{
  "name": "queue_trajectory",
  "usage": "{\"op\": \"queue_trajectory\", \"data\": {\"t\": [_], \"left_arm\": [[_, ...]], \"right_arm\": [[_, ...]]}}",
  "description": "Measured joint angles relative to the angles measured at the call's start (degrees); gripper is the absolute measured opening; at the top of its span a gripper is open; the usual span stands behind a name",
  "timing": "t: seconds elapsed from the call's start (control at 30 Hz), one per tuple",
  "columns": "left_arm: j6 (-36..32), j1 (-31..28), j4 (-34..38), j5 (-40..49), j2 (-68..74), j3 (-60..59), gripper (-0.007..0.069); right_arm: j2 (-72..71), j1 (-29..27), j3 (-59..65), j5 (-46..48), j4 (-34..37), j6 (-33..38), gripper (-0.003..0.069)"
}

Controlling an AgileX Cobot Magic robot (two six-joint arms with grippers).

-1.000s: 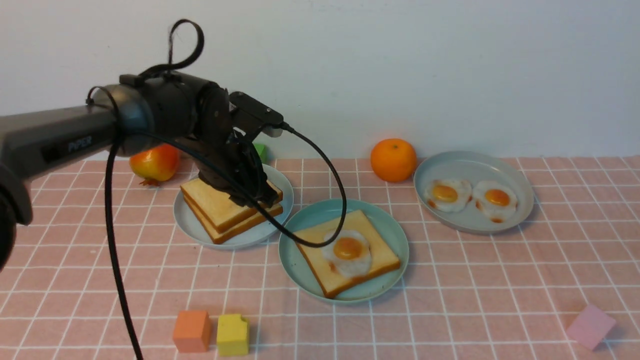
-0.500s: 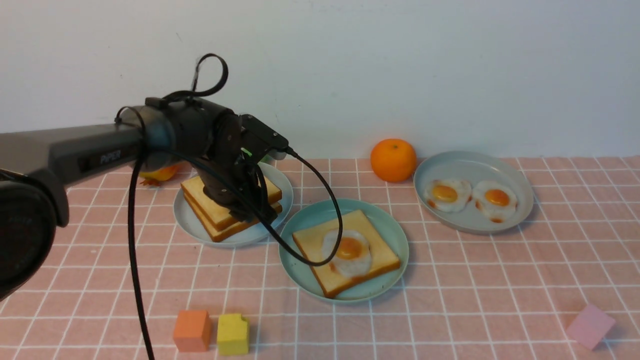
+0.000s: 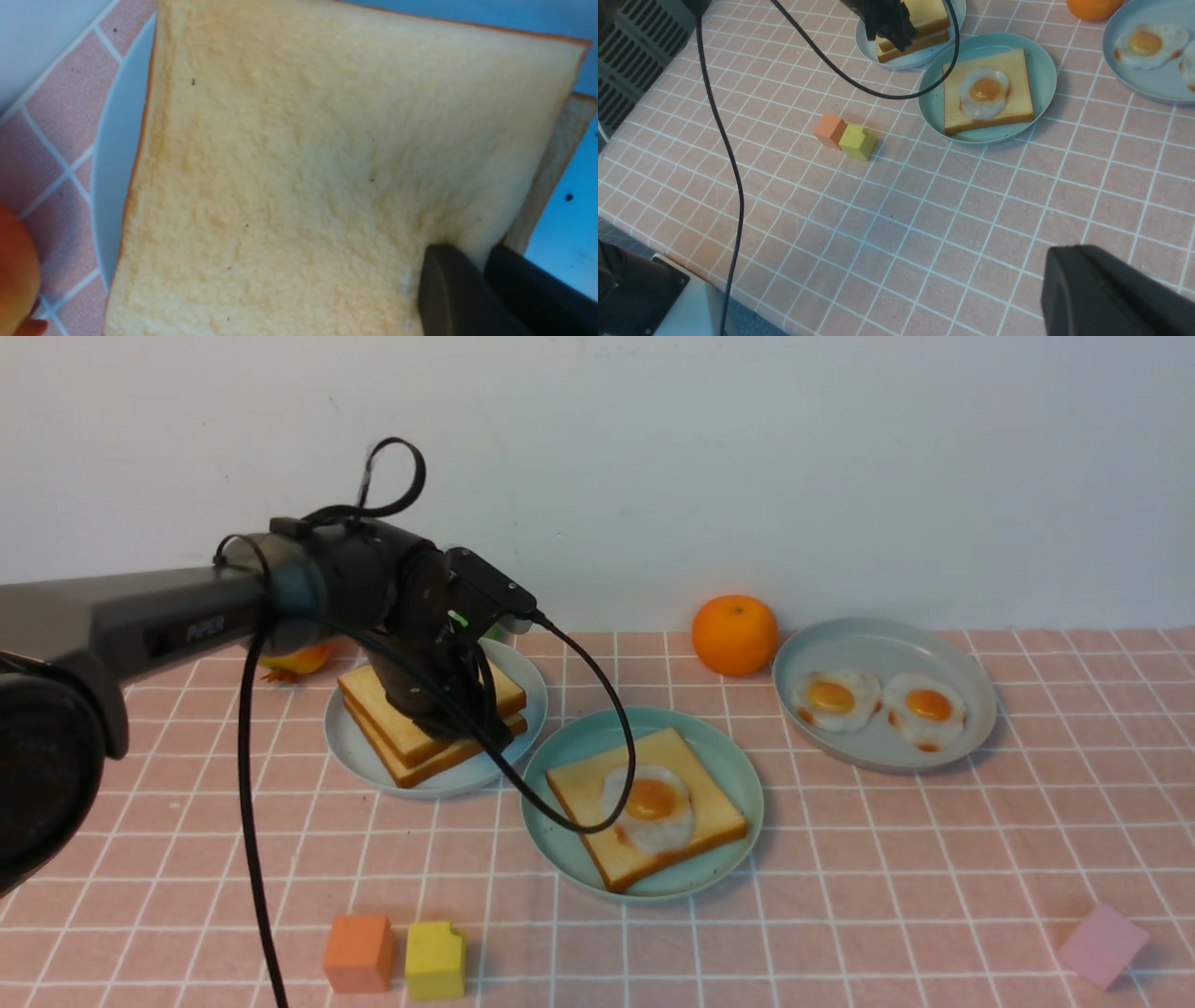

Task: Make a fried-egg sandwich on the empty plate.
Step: Use the left arm to grab a slice of bread, then use the left arm to place a slice of bread on the fried egg in the middle

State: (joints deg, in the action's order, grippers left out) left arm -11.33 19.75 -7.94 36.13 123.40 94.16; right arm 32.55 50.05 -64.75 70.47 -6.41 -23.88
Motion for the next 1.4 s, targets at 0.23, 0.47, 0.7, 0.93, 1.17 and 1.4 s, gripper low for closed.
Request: {"op": "queue_trajectory", "data": {"t": [0.23, 0.47, 0.7, 0.93, 1.17, 1.4], "left_arm": [[-0.38, 0.15, 0.46, 3.54, -5.06, 0.61, 0.0055], [-0.38, 7.67, 2.81, 8.13, -15.38, 1.07, 0.0054], [-1.32, 18.45, 6.71, 9.37, -11.6, 1.07, 0.0054], [-2.89, 20.61, 6.25, 7.59, -6.48, 0.62, 0.0054], [-4.34, 20.61, 5.82, 7.47, -5.0, 0.62, 0.0054], [-4.52, 20.61, 6.85, 7.91, -4.03, 0.62, 0.0054]], "right_arm": [[0.0, 0.0, 0.0, 0.0, 0.0, -0.05, 0.0015], [0.0, 0.0, 0.0, 0.8, -0.14, -0.05, 0.0018], [0.0, 0.0, 0.0, 1.58, -0.15, 0.0, 0.0023], [0.0, 0.0, 0.0, 1.58, -0.15, 0.0, 0.0025], [-0.09, 0.0, 0.0, 1.58, -0.15, 1.24, 0.003], [-0.09, 0.0, 0.0, 1.58, -0.2, 1.49, 0.0032]]}}
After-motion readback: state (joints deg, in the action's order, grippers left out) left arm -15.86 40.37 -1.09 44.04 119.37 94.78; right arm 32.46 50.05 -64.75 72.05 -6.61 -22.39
